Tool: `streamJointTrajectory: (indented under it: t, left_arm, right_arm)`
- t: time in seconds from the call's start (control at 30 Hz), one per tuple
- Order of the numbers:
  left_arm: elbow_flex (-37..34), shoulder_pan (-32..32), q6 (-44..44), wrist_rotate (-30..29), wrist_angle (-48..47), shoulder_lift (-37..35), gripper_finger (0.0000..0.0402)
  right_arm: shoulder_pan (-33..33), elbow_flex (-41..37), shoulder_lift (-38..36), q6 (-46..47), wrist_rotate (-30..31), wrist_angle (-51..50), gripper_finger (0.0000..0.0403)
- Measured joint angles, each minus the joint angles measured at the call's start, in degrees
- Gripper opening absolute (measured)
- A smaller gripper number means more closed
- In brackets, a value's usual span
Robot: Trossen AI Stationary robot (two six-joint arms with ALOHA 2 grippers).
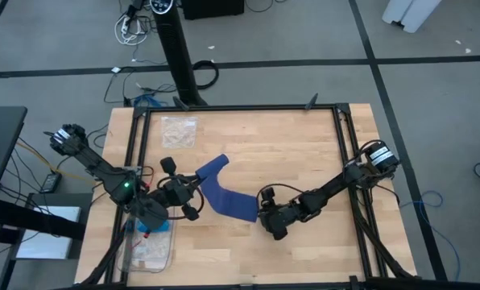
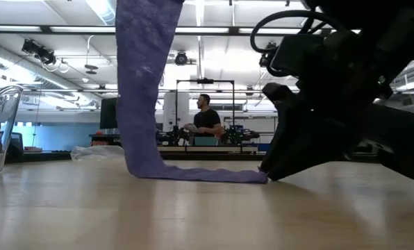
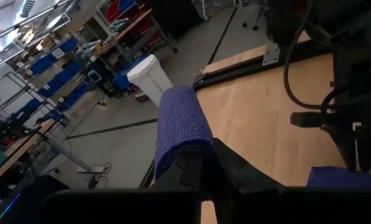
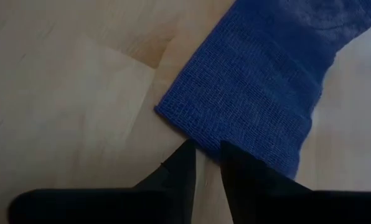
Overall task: Roll bandage
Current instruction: Roll the blue bandage
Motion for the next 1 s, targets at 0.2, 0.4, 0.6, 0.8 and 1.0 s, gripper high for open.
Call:
streamJointTrajectory:
  t: [0.2,0.4,0.6,0.8,1.0]
  left_arm:
    - [-2.1,0.72,-0.13,-0.34,-0.01,0.01,0.0016]
    - [-3.17,1.01,-0.04,-1.1,-0.02,0.02,0.0016]
    - [-3.19,1.0,3.74,-4.1,0.75,0.02,0.0016]
    - [-3.19,1.01,20.59,-5.86,9.44,0.02,0.0016]
    - [-3.19,0.3,36.1,-0.26,22.12,-0.18,0.0016]
  right_arm:
    - [-0.32,0.8,0.04,-1.55,-1.31,-0.4,0.001]
    - [1.56,2.49,-0.04,-1.57,0.32,-0.7,0.0003]
    - [5.09,7.1,-0.22,-1.08,3.59,-4.3,0.0002]
    - [6.5,13.11,-0.33,4.47,10.12,-9.89,0.0018]
    - [8.11,14.15,-4.75,3.01,11.16,-11.01,0.0014]
